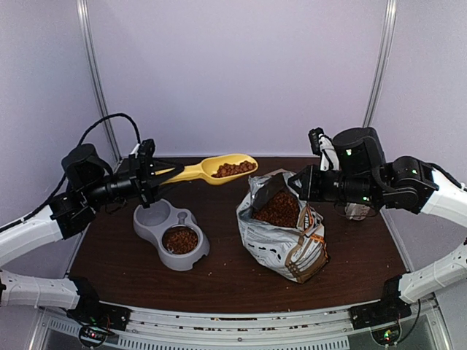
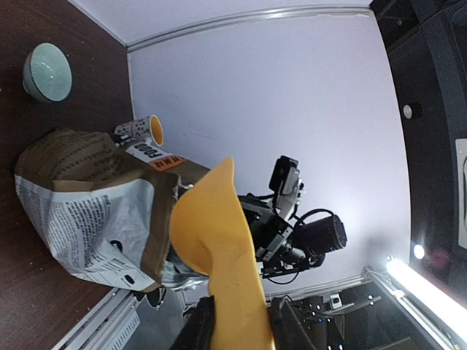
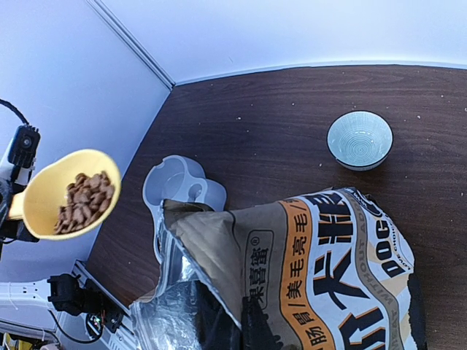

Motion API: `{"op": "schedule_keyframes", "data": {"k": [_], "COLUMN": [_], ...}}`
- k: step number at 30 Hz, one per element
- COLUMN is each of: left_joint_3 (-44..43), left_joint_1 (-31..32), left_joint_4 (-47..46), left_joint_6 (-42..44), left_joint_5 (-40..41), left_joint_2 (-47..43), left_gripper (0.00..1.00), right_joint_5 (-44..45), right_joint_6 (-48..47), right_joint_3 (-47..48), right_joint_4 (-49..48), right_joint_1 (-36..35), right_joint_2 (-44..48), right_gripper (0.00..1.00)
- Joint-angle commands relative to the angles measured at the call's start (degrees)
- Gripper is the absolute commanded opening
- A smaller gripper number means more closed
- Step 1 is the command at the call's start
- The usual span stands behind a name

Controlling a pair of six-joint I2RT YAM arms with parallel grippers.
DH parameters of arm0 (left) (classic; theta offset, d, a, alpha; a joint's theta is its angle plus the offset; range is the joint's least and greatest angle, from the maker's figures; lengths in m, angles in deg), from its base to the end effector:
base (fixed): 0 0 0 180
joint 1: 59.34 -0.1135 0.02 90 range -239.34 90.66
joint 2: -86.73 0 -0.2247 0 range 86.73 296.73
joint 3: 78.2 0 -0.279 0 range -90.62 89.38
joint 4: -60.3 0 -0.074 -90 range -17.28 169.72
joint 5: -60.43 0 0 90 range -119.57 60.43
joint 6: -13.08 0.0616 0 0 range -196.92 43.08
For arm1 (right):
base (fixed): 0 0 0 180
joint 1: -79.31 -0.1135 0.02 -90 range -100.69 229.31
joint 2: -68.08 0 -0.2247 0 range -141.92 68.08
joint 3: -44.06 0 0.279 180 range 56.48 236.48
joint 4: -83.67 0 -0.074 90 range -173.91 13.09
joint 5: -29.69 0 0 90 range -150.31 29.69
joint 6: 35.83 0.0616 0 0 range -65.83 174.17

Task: Serve the pet food
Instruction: Place the pet food in the pet food bowl.

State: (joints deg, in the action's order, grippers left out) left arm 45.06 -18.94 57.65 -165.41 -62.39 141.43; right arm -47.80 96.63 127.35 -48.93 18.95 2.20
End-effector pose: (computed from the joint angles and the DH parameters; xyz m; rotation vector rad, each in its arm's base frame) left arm 0.2025 -0.2162 0.3171 -0.2180 1.9688 -2.0873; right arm 0.1652 0.2633 0.3350 -0.2042 2.1891 0.8404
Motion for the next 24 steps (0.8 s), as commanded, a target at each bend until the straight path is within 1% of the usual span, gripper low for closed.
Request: {"op": "schedule_keyframes", "data": {"k": [1, 5, 12, 24], "left_joint_3": [3.8, 7.9, 15.5, 23.1], "left_joint_1": [-5.2, -10.1, -20.6, -36.8], "left_joint_4": [-1.8, -0.2, 1.9, 3.8], "left_joint_6": [0.2, 0.3, 0.6, 3.7], "left_joint_5": [-1.0, -2.4, -6.5, -15.7], "left_joint_2": [-4.0, -8.0, -13.6, -18.1], "left_gripper": [0.00, 0.00, 0.00, 0.00], "right_joint_5": [2.1, 2.0, 1.5, 1.4], "right_joint_6": [0.2, 0.2, 0.0, 0.0], "right_joint_3": [0.6, 0.6, 0.6, 0.5], "right_joint_4": [2.2, 2.1, 1.8, 1.8], "right_joint_1": [0.5, 0.6, 0.9, 1.1], "right_joint_2": [1.3, 1.1, 0.8, 0.8], "right_gripper": [0.00, 0.00, 0.00, 0.00]}}
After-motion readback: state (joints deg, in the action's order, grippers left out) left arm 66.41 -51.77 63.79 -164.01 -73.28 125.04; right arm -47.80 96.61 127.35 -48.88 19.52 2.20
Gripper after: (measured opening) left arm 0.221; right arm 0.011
